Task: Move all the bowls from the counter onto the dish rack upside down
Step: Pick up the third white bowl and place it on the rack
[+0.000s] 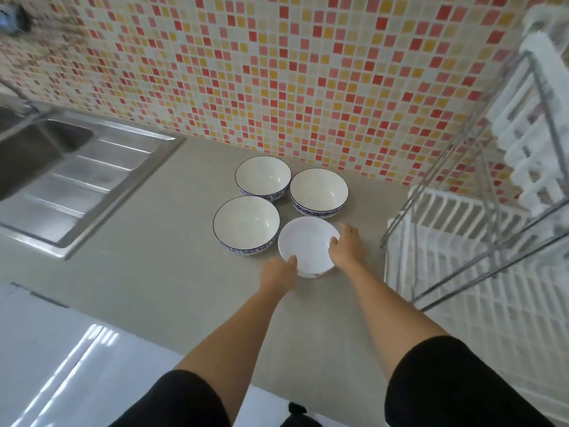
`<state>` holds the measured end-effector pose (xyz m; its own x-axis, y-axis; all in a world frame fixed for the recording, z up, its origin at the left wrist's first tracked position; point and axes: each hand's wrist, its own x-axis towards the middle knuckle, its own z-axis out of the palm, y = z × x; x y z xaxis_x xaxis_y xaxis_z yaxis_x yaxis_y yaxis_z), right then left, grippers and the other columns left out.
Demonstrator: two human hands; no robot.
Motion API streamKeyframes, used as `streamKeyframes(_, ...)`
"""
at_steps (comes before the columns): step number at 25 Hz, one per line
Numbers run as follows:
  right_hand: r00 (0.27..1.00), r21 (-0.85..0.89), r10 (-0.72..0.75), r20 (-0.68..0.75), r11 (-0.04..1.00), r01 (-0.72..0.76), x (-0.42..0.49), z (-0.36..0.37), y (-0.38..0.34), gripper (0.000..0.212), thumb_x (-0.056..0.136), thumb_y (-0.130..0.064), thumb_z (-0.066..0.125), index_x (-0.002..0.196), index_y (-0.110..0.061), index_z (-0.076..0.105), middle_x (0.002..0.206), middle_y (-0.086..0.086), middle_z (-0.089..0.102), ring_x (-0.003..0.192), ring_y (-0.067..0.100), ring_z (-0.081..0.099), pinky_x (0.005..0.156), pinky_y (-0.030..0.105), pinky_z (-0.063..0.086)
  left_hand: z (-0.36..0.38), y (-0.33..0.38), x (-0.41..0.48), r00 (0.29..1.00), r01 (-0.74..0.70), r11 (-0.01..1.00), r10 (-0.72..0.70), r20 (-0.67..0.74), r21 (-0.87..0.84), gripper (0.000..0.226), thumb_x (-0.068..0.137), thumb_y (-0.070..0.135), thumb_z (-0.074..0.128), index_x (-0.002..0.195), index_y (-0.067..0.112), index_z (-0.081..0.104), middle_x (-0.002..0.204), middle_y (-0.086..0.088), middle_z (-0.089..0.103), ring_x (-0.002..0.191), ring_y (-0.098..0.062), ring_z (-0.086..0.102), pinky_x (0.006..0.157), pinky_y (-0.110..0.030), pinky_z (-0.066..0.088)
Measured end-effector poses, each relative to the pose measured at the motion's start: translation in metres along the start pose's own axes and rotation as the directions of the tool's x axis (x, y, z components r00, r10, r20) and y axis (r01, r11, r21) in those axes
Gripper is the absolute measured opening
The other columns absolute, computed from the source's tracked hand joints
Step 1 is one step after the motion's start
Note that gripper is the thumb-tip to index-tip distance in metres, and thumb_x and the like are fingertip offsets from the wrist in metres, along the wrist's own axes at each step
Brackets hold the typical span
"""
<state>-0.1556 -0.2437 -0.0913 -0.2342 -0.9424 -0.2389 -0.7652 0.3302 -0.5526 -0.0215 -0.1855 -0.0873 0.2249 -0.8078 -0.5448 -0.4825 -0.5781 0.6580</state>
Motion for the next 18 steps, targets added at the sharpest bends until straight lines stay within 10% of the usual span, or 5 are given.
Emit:
streamKeyframes(10, 0.991, 0.120, 0.089, 0.096, 0.988, -0.100, -0.041, -0.009, 0.017, 0.056, 0.096, -0.055, 0.022, 0.134, -0.020, 0.044, 0.128, 0.018, 0.056, 0.118, 0.035, 0.052, 0.090, 0.036, 0.039, -0.013, -0.005, -0.023, 0.992, -0.127, 0.988, 0.125, -0.031, -0.088, 0.045, 0.084, -0.001, 0.040, 0.127, 0.006, 0.051, 0.121, -0.016, 0.060, 0.113, -0.038, 0.058, 0.090, -0.049, 0.054)
streamKeyframes(18, 0.977, 0.385, 0.136, 0.162, 0.903, -0.190, -0.120, -0.025, 0.007, 0.079, 0.083, -0.077, 0.022, 0.118, -0.011, 0.048, 0.125, 0.015, 0.058, 0.113, 0.030, 0.057, 0.090, 0.034, 0.041, -0.052, -0.025, -0.097, 0.917, -0.398, 0.890, 0.375, -0.140, -0.224, 0.048, 0.084, 0.000, 0.039, 0.124, 0.023, 0.050, 0.117, -0.008, 0.059, 0.094, -0.027, 0.051, 0.074, -0.028, 0.041)
